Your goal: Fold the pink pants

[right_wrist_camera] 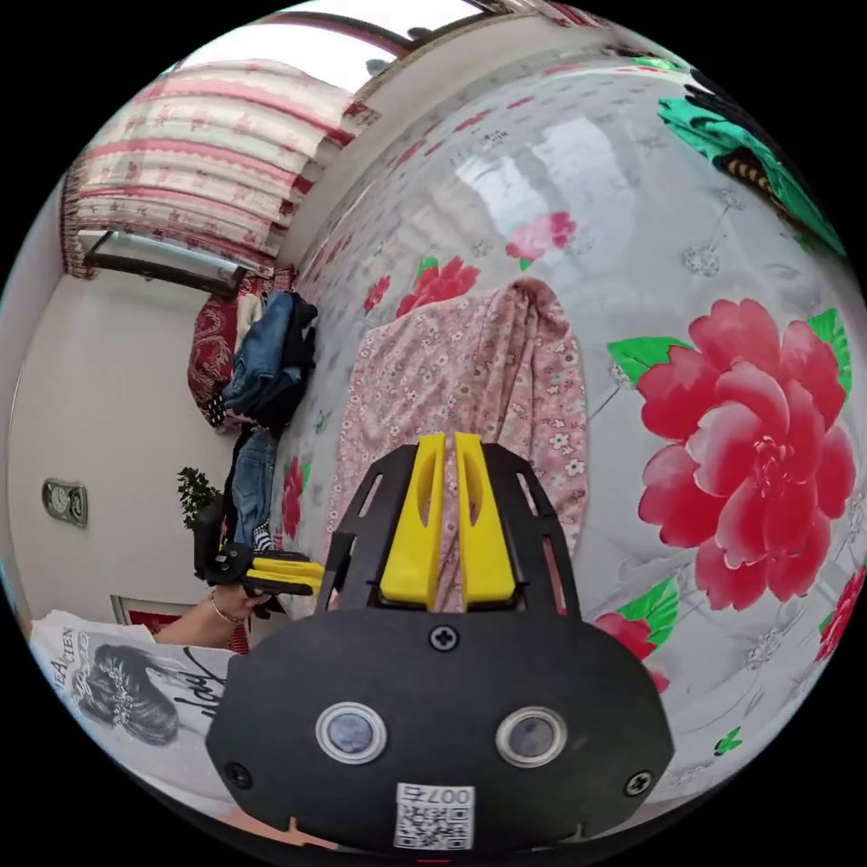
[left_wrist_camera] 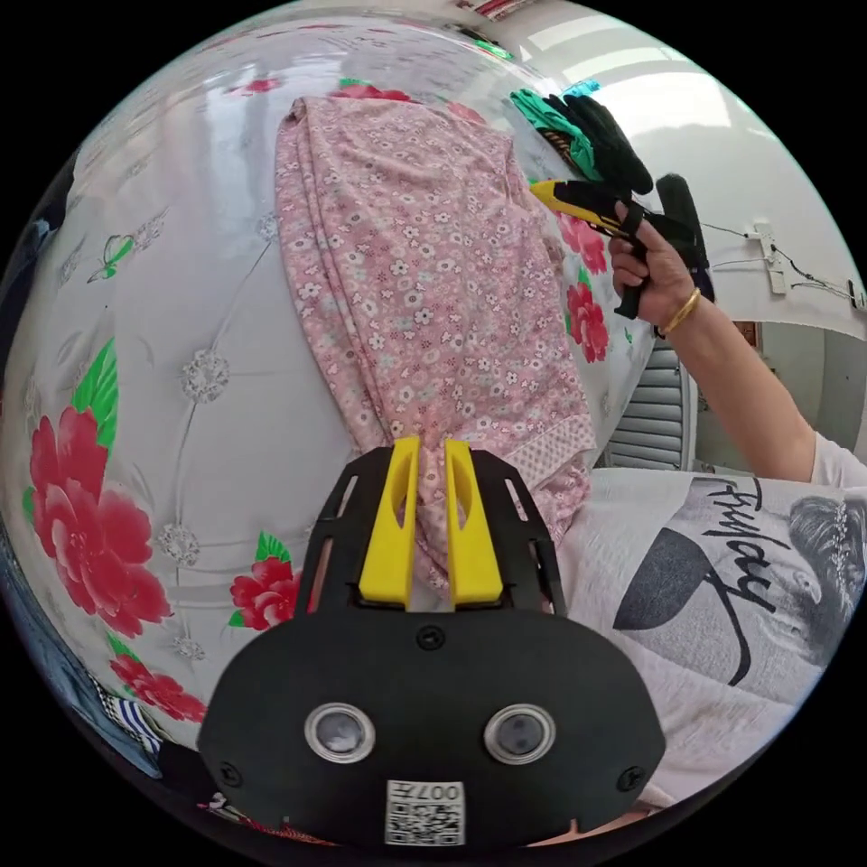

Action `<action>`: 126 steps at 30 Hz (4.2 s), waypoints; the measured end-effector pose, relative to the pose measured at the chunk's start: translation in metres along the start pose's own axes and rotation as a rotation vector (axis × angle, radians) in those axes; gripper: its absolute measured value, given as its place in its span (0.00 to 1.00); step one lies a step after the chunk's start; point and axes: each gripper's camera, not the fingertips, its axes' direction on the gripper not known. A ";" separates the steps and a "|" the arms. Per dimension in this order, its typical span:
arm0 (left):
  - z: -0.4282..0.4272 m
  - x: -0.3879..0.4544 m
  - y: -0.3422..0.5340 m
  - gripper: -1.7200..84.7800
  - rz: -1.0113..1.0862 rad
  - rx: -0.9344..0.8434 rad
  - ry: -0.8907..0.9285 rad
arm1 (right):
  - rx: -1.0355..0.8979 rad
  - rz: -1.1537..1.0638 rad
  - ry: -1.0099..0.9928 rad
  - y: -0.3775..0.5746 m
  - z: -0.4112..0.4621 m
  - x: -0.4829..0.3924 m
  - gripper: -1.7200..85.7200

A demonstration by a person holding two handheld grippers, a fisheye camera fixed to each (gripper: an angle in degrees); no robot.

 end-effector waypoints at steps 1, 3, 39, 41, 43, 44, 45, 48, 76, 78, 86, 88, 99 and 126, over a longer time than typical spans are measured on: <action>-0.011 -0.006 0.013 0.08 -0.029 0.056 0.042 | 0.024 -0.045 -0.005 0.012 -0.014 -0.007 0.04; -0.022 -0.018 0.034 0.09 -0.071 0.106 0.105 | 0.002 -0.083 -0.035 0.035 -0.027 -0.013 0.05; -0.015 0.008 0.122 0.05 0.123 -0.131 0.195 | -0.383 0.232 -0.289 0.216 0.034 0.000 0.10; -0.027 0.010 0.121 0.03 0.124 -0.112 0.209 | -0.384 0.172 -0.319 0.211 0.024 -0.008 0.09; -0.052 0.009 0.127 0.02 0.122 -0.040 0.300 | -0.354 0.135 -0.358 0.209 0.007 -0.014 0.09; -0.059 0.007 0.129 0.02 0.116 -0.020 0.335 | -0.315 0.129 -0.409 0.208 -0.007 -0.016 0.09; -0.072 0.005 0.131 0.02 0.101 0.022 0.410 | -0.293 0.131 -0.441 0.207 -0.014 -0.017 0.08; -0.103 0.007 0.125 0.02 0.094 0.110 0.534 | -0.189 0.161 -0.608 0.198 -0.041 -0.018 0.09; -0.174 -0.068 -0.102 0.12 -0.240 0.358 0.209 | 0.054 0.181 -0.257 -0.062 -0.049 0.021 0.11; -0.172 -0.053 -0.102 0.12 -0.202 0.340 0.201 | 0.073 0.136 -0.301 -0.055 -0.050 0.006 0.11; -0.153 -0.011 -0.160 0.11 -0.073 0.248 0.013 | -0.206 -0.279 0.256 -0.142 0.044 -0.078 0.11; -0.166 -0.012 -0.165 0.11 -0.118 0.223 0.058 | -0.194 -0.277 0.250 -0.149 0.048 -0.073 0.11; -0.230 -0.020 -0.099 0.16 -0.240 0.328 0.232 | 0.022 0.094 -0.075 -0.104 -0.037 -0.028 0.17; -0.330 0.059 -0.132 0.08 -0.314 0.362 0.466 | -0.122 0.075 -0.327 -0.140 0.029 -0.069 0.09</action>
